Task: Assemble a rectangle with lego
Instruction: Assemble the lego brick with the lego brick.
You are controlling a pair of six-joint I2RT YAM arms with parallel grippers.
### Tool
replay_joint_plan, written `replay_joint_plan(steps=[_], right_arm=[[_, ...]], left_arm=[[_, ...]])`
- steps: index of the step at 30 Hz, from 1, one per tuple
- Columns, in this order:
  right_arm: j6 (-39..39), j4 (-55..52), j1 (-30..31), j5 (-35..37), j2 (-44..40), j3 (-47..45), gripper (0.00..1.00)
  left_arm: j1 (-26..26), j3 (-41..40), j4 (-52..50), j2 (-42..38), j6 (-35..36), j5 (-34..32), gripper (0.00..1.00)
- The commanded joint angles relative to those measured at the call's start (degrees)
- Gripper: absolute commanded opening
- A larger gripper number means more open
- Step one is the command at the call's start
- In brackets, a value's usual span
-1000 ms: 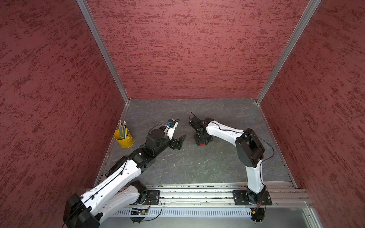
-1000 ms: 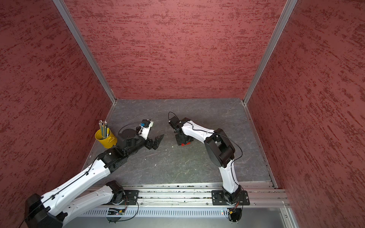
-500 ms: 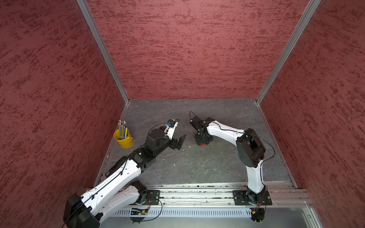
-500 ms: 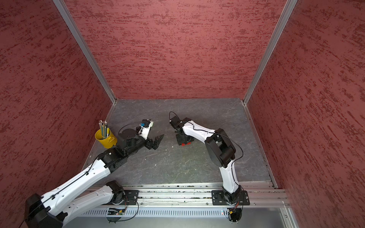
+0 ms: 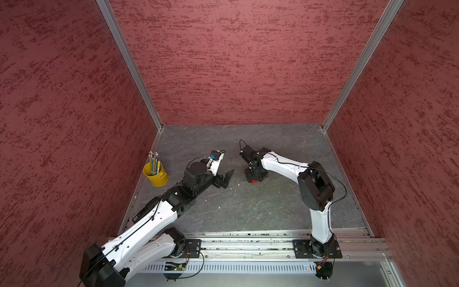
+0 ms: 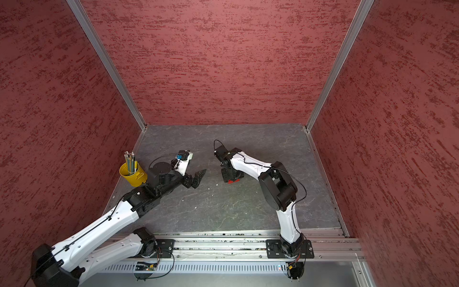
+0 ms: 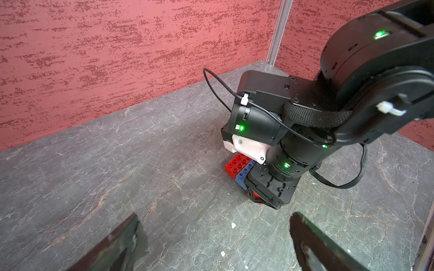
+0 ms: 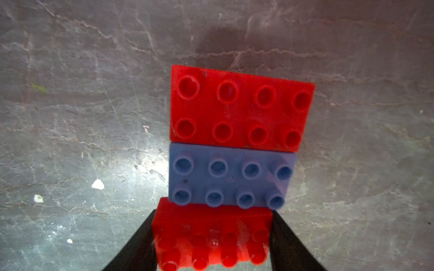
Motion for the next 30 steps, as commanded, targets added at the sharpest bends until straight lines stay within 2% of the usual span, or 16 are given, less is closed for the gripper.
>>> replay_joint_plan(steps=[1,11,30], right_arm=[[-0.65,1.21,-1.15,-0.45,-0.82,-1.74,0.52],[-0.86,1.73,-1.91,-0.73,-0.75,-3.52,0.52],[-1.17,-2.85,-1.28,3.07,2.7,0.26,0.52]], left_arm=[[0.42,-0.7,0.14,0.06,0.37,-0.06,1.0],[0.44,-0.62,0.23,0.47,0.29,-0.01,1.0],[0.61,-0.61,0.17,0.25,0.37,0.18,1.0]])
